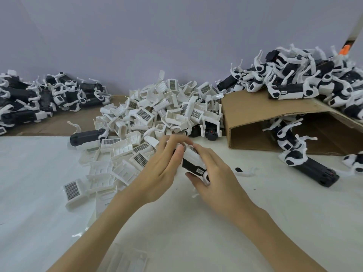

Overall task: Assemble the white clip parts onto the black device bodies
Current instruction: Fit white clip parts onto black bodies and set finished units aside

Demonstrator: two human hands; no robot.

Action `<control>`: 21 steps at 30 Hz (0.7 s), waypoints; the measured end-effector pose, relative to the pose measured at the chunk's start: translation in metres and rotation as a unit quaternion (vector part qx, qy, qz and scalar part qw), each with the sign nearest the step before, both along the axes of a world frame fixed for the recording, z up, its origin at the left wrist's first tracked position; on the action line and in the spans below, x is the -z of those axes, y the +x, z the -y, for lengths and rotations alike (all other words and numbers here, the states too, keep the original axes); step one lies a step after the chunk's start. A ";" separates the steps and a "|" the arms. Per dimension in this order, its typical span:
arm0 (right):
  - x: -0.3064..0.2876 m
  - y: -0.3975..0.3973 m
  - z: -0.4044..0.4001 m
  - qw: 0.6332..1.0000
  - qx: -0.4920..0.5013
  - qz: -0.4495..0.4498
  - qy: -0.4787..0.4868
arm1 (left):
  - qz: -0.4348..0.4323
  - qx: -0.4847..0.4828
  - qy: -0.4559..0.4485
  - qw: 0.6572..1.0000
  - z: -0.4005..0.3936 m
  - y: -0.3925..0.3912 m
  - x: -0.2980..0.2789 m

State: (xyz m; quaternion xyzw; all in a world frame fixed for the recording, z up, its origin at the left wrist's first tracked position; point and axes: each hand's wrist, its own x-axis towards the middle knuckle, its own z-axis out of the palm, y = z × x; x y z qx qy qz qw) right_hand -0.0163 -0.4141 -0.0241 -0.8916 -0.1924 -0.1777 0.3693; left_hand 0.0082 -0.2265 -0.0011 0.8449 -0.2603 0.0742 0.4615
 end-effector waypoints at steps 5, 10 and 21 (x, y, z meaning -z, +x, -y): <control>-0.001 -0.001 0.000 1.000 0.006 0.014 0.001 | 0.009 0.011 -0.001 1.000 0.003 -0.001 -0.002; -0.003 -0.005 -0.004 0.997 0.058 0.053 -0.017 | 0.005 0.036 0.031 0.999 -0.002 0.001 -0.006; 0.003 -0.006 -0.010 0.991 0.083 0.103 -0.011 | 0.056 0.072 0.075 0.993 -0.014 0.007 -0.008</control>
